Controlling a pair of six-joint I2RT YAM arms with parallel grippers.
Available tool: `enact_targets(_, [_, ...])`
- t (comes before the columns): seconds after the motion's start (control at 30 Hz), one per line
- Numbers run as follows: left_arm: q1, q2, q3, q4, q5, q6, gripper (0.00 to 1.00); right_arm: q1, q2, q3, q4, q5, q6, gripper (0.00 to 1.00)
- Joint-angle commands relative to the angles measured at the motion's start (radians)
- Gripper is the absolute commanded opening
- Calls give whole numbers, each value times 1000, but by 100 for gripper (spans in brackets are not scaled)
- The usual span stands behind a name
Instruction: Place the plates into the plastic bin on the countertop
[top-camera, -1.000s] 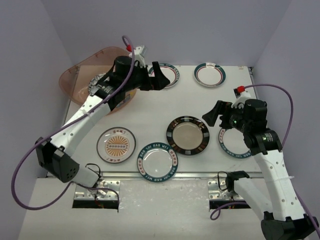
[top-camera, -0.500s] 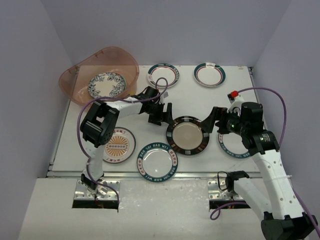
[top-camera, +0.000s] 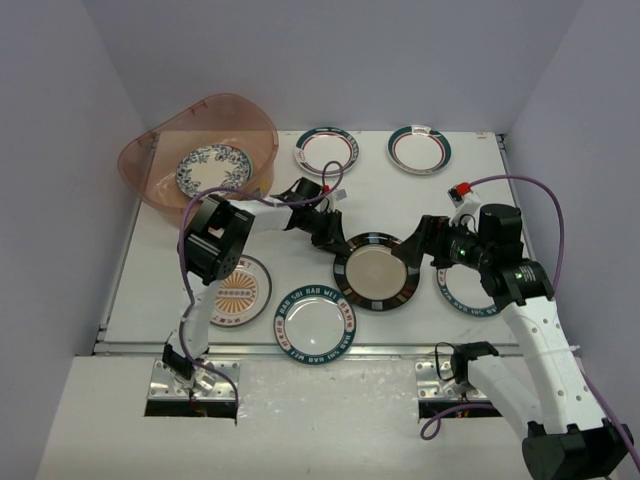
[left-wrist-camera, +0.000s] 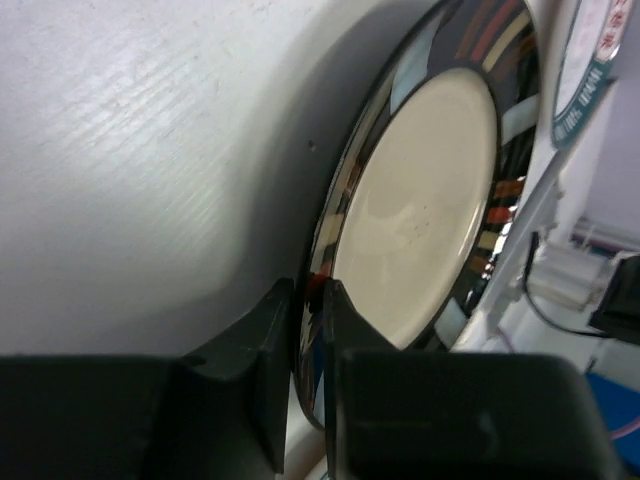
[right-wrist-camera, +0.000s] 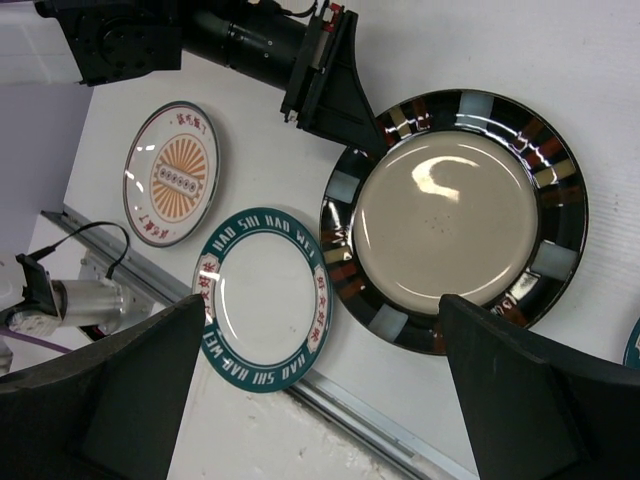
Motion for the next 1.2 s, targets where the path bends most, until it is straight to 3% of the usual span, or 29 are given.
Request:
enact_targets(0.0, [-21,45,2,7,18,13,4,2,-1,-4,55,-21,-4,99])
enact_targets(0.1, [-13,15,-9,43,38,-19,0,2,-4,-11,58,-21,-4,99])
enact_targets(0.23, [49,-128,-122,312,135,-191,0,2,-10,-3,48,-9,-8,99])
enact_targets(0.4, [98,-311,-118,437,177,-318,0,2,-23,10,32,17,-16,99])
enact_targets(0.63, [204,-499,-2,368,94,-451,0,2,-25,27,28,41,-8,99])
enact_targets(0.73, [319,-574,98,203,-12,-455,0,2,-18,38,26,41,-8,99])
enact_targets(0.83, [478,-630,174,56,-206,-479,0,2,-13,44,25,38,-11,99])
enact_targets(0.93, [610,-683,142,-32,-377,-532,0,1,-15,44,23,41,-16,99])
enact_targets(1.07, [796,-721,92,-56,-425,-566,0,2,-15,44,18,53,-27,99])
enact_targets(1.17, [863,-696,62,-48,-425,-565,0,2,-5,42,23,50,-29,99])
